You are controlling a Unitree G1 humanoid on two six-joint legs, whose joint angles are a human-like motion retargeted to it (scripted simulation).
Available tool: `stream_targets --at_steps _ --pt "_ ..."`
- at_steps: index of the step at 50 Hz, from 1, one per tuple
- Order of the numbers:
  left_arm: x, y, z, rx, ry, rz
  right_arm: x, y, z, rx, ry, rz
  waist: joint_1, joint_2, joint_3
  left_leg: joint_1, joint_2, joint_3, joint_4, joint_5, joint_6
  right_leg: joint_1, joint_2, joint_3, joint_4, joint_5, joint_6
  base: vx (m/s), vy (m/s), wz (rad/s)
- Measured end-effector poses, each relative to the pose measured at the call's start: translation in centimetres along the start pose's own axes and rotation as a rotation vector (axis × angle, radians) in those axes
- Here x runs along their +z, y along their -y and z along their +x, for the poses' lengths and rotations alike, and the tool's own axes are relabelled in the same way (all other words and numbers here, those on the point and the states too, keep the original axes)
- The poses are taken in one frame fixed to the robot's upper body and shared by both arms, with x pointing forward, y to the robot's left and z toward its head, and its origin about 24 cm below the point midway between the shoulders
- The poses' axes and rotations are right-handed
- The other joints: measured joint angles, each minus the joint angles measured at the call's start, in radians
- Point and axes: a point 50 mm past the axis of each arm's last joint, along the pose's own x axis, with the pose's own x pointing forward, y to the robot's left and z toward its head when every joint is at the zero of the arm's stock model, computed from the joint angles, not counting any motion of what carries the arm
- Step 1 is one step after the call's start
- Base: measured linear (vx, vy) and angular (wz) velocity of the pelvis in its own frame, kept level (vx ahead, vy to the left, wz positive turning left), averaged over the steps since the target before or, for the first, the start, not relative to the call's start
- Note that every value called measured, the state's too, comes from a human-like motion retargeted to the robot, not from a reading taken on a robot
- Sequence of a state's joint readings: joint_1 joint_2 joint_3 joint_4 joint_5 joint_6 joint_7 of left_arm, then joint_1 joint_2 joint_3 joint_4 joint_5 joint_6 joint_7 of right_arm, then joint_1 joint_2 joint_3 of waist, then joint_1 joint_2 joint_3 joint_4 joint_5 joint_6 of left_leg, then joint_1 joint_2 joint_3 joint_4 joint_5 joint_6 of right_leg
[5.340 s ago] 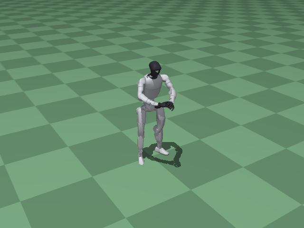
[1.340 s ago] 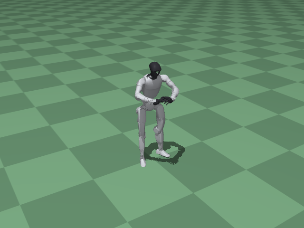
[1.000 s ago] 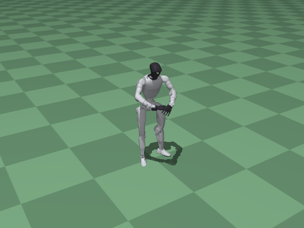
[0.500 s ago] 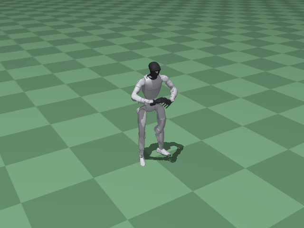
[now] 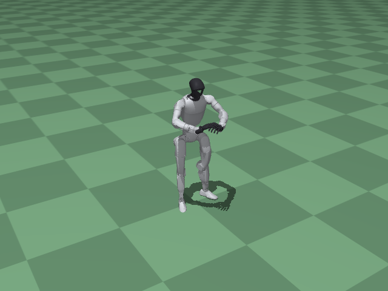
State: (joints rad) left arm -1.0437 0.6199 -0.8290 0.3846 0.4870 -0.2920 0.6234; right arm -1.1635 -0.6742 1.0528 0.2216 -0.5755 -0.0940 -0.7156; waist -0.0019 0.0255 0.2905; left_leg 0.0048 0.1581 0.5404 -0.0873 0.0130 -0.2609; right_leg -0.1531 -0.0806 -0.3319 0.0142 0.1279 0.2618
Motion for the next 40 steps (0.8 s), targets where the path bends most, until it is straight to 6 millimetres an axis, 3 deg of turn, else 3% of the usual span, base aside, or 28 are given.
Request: stream_targets --at_steps 5,10,16,20,23,28,32,35,37,40 --pt "2.9 -0.3 -3.2 0.039 0.017 -0.199 3.1 0.9 -2.5 -0.033 0.035 0.135 0.005 -0.016 0.035 0.025 0.01 0.011 0.0 -0.01 0.001 0.014 0.008 0.013 0.005 -0.008 0.0 0.03 -0.01 -0.08" --pt "4.0 2.3 -5.8 -0.037 -0.025 -0.267 4.2 -0.5 -5.2 0.058 0.014 0.208 -0.011 -0.046 0.061 0.004 0.014 0.008 0.0 -0.002 0.0 0.0 0.018 0.003 -0.005 0.008 0.0 -0.08 -0.01 0.05" --pt "0.6 7.3 -4.4 -0.28 -0.132 -0.047 0.3 -4.9 -6.0 0.327 -0.12 0.083 -0.015 -0.074 0.034 -0.034 0.013 -0.013 0.0 0.011 0.0 -0.02 0.021 -0.024 -0.016 0.027 0.0 -0.1 0.01 0.18" --pt "-1.6 9.0 -2.5 -0.39 -0.27 0.029 -2.7 -6.4 -5.3 0.398 -0.301 0.063 -0.006 -0.094 0.009 -0.046 0.004 -0.027 0.0 0.013 -0.001 -0.024 0.01 -0.034 -0.015 0.029 0.0 -0.04 0.07 0.19" --pt "-2.4 8.5 -1.3 -0.275 -0.46 -0.152 -3.8 -6.4 -4.6 0.33 -0.464 0.165 0.012 -0.11 -0.006 -0.039 -0.001 -0.03 0.0 0.006 -0.001 -0.017 0.0 -0.03 -0.01 0.022 0.0 0.04 0.07 0.07" --pt "-3.1 7.0 -1.6 0.201 -0.847 -0.82 -4.4 -5.6 -5.1 0.166 -0.688 0.423 0.073 -0.124 -0.008 0.009 0.004 -0.025 0.0 -0.014 0.0 0.021 -0.004 -0.017 0.002 -0.001 0.0 0.11 0.02 -0.06" --pt "-3.5 7.5 -5.7 0.62 -1.091 -1.439 -4.6 -5.6 -7.3 0.043 -0.895 0.689 0.116 -0.12 -0.002 0.028 0.0 -0.029 0.0 -0.024 0.018 0.039 -0.011 -0.016 0.009 -0.011 0.0 0.04 0.01 -0.01" --pt "-3.9 9.0 -10.8 0.864 -1.26 -1.713 -4.7 -6.2 -9.5 -0.09 -1.095 0.95 0.133 -0.114 0.006 0.031 -0.002 -0.035 0.0 -0.028 0.025 0.045 -0.014 -0.021 0.01 -0.016 0.0 0.0 0.0 0.0" --pt "-4.4 9.7 -14.4 0.964 -1.379 -1.74 -4.6 -6.7 -11.0 -0.213 -1.234 1.142 0.137 -0.11 0.013 0.029 -0.001 -0.041 0.0 -0.028 0.025 0.048 -0.014 -0.028 0.009 -0.017 0.0 0.0 0.0 0.0" --pt "-5.9 9.3 -18.8 1.078 -1.519 -1.639 -4.5 -7.3 -13.2 -0.439 -1.415 1.397 0.138 -0.099 0.025 0.022 0.002 -0.048 0.0 -0.026 0.022 0.047 -0.011 -0.038 0.006 -0.016 0.0 0.0 0.0 0.0"
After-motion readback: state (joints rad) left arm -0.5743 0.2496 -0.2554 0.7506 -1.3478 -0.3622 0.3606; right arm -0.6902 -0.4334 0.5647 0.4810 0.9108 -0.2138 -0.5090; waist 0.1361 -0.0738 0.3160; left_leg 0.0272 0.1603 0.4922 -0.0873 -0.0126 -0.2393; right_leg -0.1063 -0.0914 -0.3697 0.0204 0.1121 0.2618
